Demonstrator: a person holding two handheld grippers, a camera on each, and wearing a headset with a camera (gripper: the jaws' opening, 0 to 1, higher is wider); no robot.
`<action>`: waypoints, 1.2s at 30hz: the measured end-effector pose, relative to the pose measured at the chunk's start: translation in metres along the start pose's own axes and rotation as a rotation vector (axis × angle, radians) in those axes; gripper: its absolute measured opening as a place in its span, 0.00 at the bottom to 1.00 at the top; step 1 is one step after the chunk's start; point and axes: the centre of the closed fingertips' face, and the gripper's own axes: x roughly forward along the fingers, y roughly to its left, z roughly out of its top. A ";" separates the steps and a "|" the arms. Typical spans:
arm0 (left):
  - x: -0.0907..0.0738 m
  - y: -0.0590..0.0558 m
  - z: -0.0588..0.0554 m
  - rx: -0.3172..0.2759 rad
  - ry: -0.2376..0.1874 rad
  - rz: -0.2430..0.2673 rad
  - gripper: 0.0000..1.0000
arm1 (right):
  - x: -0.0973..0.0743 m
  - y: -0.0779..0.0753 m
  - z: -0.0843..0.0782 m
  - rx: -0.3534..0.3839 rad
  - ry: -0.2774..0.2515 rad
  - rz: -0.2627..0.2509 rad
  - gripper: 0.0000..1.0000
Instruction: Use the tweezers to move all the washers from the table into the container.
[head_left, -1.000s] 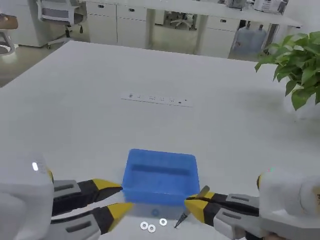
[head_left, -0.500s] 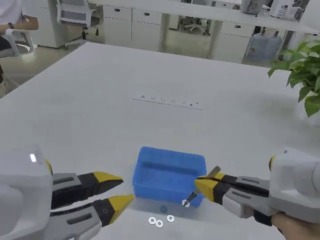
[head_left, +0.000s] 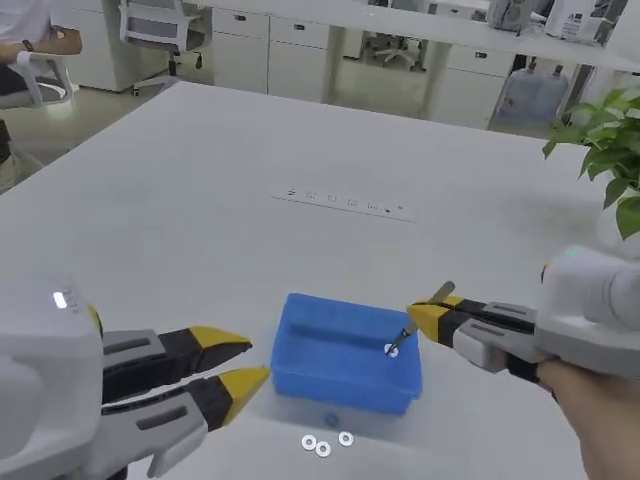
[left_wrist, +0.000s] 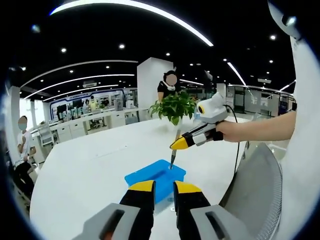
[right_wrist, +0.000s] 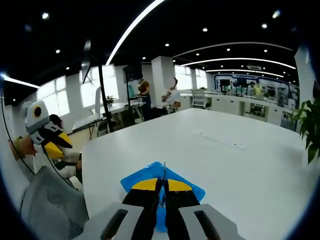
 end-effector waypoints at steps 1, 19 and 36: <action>0.000 0.002 0.000 0.008 -0.001 0.006 0.11 | 0.003 -0.002 -0.003 -0.004 0.015 0.000 0.00; 0.002 0.001 -0.005 -0.015 0.020 -0.009 0.13 | 0.033 -0.020 -0.047 -0.012 0.146 -0.004 0.00; -0.002 0.004 -0.008 -0.032 0.024 -0.001 0.16 | 0.035 -0.022 -0.047 -0.003 0.145 -0.017 0.01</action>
